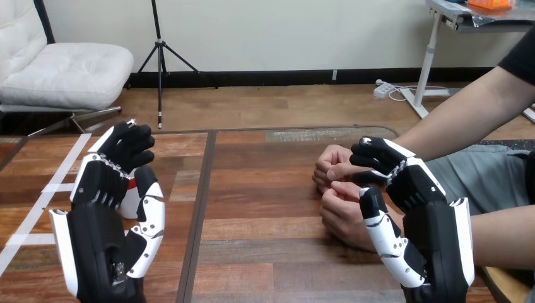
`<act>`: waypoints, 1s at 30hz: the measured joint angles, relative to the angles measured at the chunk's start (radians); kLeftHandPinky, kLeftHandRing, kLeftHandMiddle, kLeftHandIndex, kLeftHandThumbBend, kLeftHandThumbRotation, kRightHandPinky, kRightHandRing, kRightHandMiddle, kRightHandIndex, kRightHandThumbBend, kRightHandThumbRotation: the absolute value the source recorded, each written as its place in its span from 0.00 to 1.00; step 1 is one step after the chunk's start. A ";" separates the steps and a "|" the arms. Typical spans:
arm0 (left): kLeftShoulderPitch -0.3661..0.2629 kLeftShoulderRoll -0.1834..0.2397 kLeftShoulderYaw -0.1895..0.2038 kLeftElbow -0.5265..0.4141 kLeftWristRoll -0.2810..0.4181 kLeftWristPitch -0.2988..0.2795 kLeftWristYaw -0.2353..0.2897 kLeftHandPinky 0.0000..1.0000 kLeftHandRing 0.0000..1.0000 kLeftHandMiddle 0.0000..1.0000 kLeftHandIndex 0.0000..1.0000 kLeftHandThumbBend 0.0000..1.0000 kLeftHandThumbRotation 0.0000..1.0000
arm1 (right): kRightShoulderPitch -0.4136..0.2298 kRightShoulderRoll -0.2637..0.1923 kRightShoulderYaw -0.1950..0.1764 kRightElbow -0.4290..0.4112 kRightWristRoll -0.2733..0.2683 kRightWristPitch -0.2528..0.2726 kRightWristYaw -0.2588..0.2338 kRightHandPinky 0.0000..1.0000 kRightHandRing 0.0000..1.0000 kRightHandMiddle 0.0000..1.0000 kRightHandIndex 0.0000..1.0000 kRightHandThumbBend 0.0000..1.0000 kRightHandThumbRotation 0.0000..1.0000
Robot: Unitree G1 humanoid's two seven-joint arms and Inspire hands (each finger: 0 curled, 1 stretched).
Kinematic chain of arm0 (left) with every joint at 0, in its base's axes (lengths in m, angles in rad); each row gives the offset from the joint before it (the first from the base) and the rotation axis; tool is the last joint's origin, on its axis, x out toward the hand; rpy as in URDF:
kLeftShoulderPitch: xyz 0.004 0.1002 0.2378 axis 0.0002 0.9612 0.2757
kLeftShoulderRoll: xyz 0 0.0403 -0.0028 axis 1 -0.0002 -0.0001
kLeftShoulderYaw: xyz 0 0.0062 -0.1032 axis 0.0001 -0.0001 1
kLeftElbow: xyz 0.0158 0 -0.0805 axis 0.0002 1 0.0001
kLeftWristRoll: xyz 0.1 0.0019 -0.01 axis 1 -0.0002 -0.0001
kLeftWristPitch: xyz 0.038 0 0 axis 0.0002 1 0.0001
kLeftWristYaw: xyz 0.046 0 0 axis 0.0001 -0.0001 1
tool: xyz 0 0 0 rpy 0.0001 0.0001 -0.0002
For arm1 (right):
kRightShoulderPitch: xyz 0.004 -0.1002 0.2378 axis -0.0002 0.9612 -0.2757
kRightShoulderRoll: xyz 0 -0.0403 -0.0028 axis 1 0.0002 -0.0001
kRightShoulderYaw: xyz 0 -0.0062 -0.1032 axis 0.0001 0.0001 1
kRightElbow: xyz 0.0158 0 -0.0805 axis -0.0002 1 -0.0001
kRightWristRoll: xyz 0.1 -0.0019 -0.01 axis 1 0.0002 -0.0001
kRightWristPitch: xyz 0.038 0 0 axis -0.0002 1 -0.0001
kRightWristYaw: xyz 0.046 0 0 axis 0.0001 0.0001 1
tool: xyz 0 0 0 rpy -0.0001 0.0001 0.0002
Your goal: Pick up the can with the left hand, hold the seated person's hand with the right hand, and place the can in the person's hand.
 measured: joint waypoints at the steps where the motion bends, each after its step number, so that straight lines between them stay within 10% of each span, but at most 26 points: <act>1: 0.000 0.000 0.000 0.000 0.001 0.000 0.001 0.68 0.72 0.73 0.73 0.15 0.00 | 0.000 0.000 0.000 0.000 0.000 0.000 0.000 0.63 0.72 0.74 0.74 0.45 0.52; 30: 0.000 0.000 -0.006 0.004 0.007 -0.009 0.001 0.68 0.71 0.73 0.73 0.14 0.00 | 0.000 0.000 0.000 0.000 -0.007 0.000 0.000 0.62 0.71 0.75 0.74 0.46 0.53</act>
